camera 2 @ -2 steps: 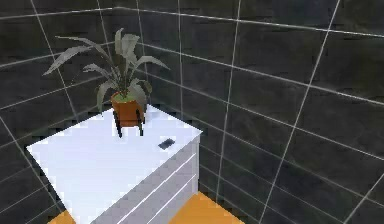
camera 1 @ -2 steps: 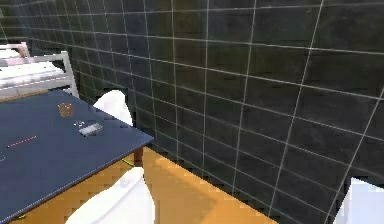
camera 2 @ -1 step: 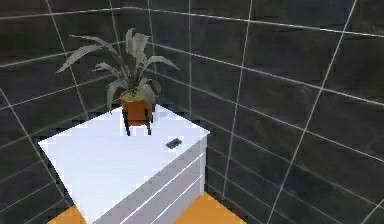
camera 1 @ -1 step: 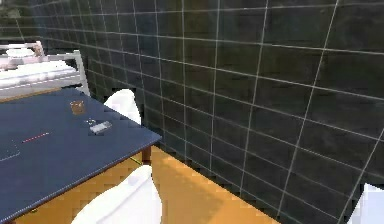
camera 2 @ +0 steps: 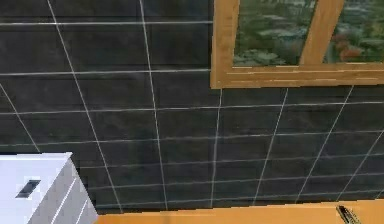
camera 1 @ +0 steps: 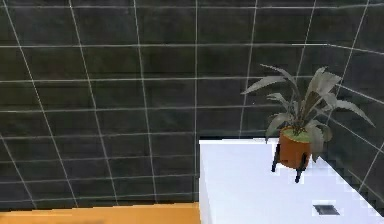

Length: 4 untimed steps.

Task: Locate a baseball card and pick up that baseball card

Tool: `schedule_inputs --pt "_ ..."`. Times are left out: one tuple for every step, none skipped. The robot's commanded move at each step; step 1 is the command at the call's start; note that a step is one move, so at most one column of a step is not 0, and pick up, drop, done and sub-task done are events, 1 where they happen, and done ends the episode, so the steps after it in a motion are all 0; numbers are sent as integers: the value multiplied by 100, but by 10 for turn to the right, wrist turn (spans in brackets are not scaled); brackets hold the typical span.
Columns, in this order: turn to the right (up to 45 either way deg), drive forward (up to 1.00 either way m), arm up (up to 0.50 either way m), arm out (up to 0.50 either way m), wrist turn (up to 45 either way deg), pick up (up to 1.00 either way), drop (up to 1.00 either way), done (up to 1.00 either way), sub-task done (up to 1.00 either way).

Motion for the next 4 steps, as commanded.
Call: schedule_inputs --pt "450 0 0 0 0 0 0 0 0" --pt "240 0 0 0 0 0 0 0 0" --pt "0 35 0 0 0 0 0 0 0" --pt "-450 0 0 0 0 0 0 0 0"
